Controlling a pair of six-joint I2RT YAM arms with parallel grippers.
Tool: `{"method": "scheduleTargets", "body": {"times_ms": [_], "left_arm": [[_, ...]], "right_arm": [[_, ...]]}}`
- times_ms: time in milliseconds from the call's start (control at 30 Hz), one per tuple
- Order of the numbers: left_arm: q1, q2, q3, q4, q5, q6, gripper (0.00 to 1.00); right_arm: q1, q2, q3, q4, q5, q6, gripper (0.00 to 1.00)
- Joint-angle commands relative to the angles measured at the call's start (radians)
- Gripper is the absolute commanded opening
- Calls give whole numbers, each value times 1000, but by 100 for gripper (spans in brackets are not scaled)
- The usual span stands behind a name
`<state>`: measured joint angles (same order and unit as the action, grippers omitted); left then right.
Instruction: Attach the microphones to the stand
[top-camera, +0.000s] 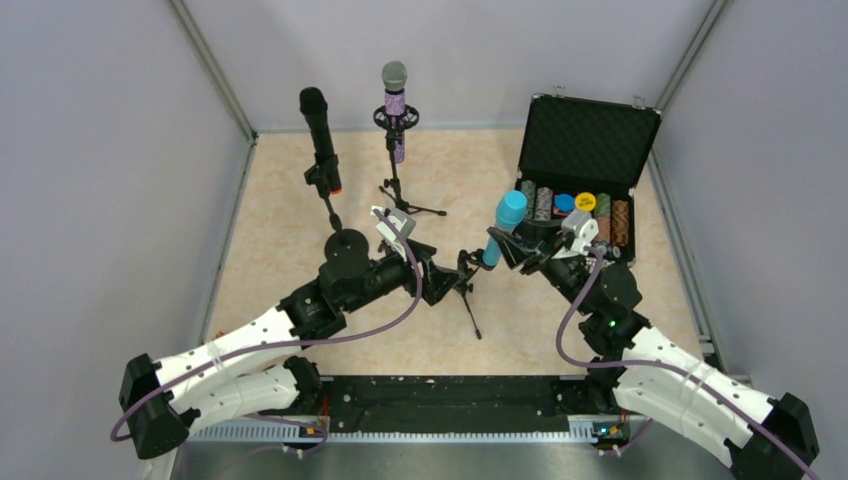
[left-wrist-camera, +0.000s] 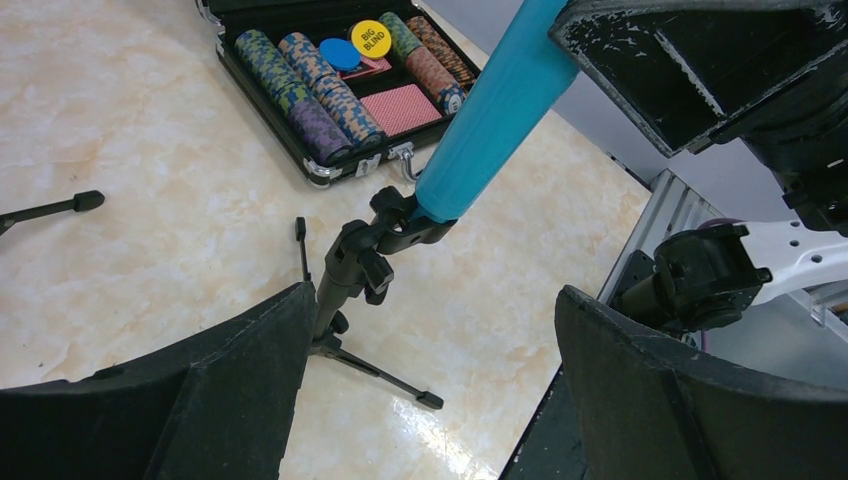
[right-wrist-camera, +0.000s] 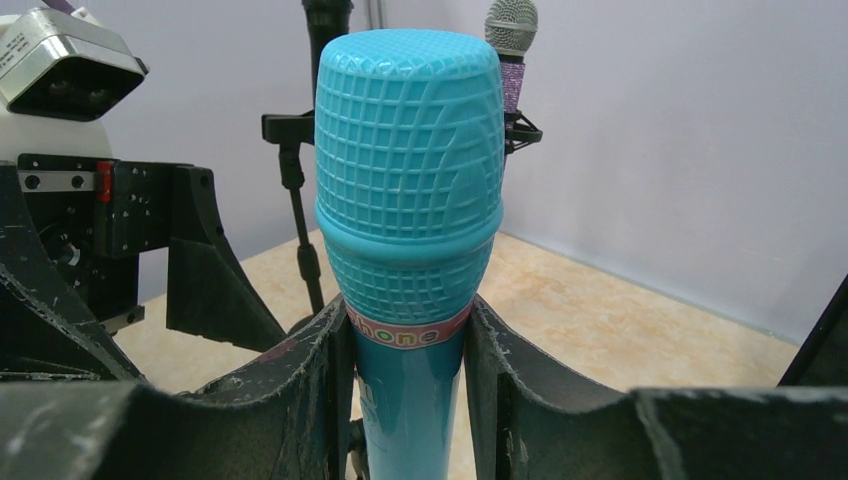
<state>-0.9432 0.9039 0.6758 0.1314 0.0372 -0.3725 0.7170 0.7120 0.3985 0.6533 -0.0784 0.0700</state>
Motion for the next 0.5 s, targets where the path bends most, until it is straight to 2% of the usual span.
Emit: {"method": "scheduleTargets", "body": {"times_ms": [0, 467], "left_arm": [[0, -17, -15, 60, 3, -9, 93], [1, -17, -30, 55, -4, -16, 91]], "right_arm": [[-2, 1, -97, -138, 25, 11, 0], [-1, -27, -183, -48, -8, -30, 0]]}}
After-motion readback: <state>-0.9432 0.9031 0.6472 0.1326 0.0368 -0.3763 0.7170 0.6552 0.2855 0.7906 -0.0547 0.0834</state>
